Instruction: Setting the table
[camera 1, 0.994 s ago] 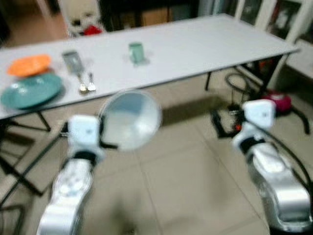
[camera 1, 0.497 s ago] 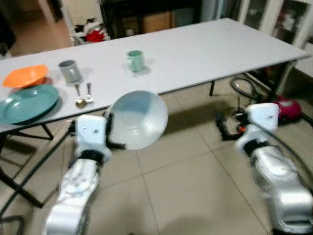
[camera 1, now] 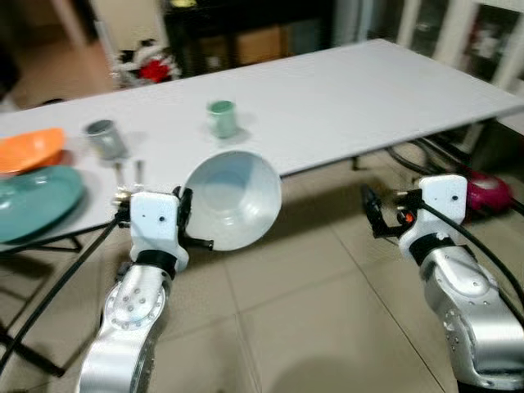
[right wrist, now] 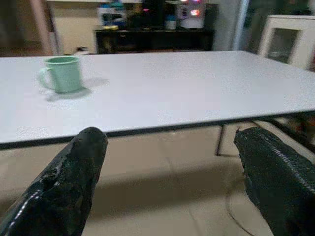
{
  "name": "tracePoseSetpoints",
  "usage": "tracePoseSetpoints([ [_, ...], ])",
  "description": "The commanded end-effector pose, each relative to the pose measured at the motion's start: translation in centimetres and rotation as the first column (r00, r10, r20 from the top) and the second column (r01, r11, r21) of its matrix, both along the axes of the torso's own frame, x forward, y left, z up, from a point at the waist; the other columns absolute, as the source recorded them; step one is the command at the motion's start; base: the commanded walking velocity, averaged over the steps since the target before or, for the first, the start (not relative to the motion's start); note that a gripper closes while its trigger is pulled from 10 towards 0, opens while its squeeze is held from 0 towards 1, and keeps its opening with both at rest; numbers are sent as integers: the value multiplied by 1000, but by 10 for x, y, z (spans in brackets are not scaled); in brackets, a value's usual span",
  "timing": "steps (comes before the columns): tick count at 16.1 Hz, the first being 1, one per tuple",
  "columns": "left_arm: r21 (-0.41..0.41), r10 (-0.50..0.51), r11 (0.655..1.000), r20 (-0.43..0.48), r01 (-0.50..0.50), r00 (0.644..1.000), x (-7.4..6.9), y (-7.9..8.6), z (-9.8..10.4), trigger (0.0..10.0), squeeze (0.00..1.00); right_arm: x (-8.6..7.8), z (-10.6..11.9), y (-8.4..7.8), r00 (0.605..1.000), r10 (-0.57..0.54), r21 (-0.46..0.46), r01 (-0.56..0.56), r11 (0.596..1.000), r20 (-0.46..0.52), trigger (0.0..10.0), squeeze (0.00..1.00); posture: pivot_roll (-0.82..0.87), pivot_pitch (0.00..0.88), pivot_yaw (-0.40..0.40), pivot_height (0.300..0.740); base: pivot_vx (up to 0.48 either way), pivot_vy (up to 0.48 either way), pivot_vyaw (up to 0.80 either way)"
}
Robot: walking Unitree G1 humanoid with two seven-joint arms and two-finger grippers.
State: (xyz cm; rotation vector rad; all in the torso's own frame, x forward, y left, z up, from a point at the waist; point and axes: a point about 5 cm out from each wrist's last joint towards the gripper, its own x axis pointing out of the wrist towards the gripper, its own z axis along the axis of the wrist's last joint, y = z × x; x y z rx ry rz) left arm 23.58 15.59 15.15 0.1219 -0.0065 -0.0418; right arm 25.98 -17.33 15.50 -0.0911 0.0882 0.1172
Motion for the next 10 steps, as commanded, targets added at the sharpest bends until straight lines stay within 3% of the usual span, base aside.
tracePoseSetpoints([
  [1,10,6,1000,40,-6,999,3,2,8,10000,0,1,5,2,1000,10,2,-10,1000,22,10000,0,-118,0,81,740,428,0,0],
  [10,7,-19,1000,35,19,999,5,-3,7,10000,0,1,3,4,1000,19,16,-19,1000,21,10000,0,-120,0,86,740,429,0,0],
])
